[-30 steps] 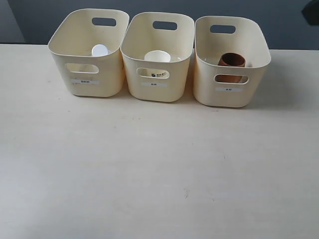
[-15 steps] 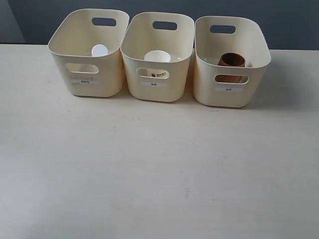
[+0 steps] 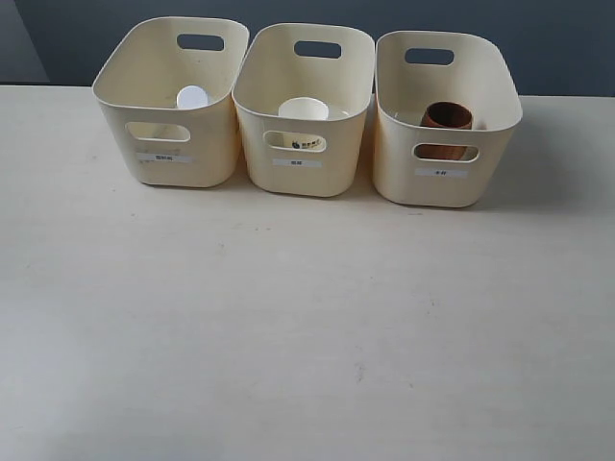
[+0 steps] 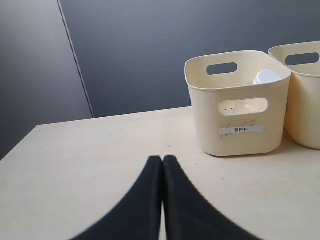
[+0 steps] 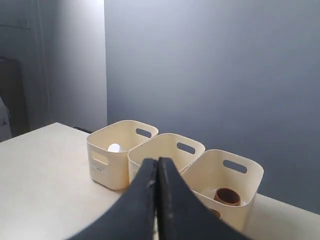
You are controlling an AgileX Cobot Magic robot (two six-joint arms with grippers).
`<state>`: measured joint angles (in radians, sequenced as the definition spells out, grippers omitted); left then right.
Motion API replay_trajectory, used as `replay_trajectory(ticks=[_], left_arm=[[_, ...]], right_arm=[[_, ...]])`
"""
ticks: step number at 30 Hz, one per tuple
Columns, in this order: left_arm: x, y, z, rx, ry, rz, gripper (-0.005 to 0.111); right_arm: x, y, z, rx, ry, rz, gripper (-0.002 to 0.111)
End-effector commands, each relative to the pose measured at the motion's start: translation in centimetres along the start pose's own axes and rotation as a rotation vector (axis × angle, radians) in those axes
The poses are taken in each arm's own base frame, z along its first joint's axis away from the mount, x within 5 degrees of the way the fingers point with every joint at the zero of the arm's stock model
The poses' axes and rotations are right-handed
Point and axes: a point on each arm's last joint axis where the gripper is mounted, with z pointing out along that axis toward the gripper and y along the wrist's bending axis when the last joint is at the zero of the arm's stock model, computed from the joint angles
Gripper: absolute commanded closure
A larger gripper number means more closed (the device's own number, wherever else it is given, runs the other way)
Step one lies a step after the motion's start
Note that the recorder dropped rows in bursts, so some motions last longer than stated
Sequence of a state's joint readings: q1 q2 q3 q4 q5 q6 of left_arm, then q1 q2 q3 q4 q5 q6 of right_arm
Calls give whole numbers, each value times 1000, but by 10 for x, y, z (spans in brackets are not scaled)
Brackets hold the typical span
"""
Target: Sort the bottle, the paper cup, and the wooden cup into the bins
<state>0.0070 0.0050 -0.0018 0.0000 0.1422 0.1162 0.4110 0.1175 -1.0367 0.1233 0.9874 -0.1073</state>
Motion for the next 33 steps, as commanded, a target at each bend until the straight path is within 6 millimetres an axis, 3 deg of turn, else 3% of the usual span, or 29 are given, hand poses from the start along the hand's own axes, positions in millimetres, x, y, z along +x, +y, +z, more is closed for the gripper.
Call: replay_trajectory(ticks=[1, 5, 7, 14, 20, 28, 33], left_arm=[[0, 0, 0, -2, -10, -1, 107], [0, 0, 0, -2, -10, -1, 107], [0, 0, 0, -2, -10, -1, 107], [0, 0, 0, -2, -10, -1, 107], [0, 0, 0, -2, -10, -1, 107], [0, 0, 0, -2, -10, -1, 107], [0, 0, 0, -2, -10, -1, 107]], right_arm=[[6, 0, 3, 32, -85, 5, 109], [28, 4, 14, 152, -180, -9, 109], [37, 3, 30, 230, -218, -5, 109], [89, -7, 72, 478, -102, 62, 109], [137, -24, 96, 617, -104, 110, 109], [203, -44, 106, 721, -83, 100, 109], [215, -44, 107, 708, -9, 5, 109]])
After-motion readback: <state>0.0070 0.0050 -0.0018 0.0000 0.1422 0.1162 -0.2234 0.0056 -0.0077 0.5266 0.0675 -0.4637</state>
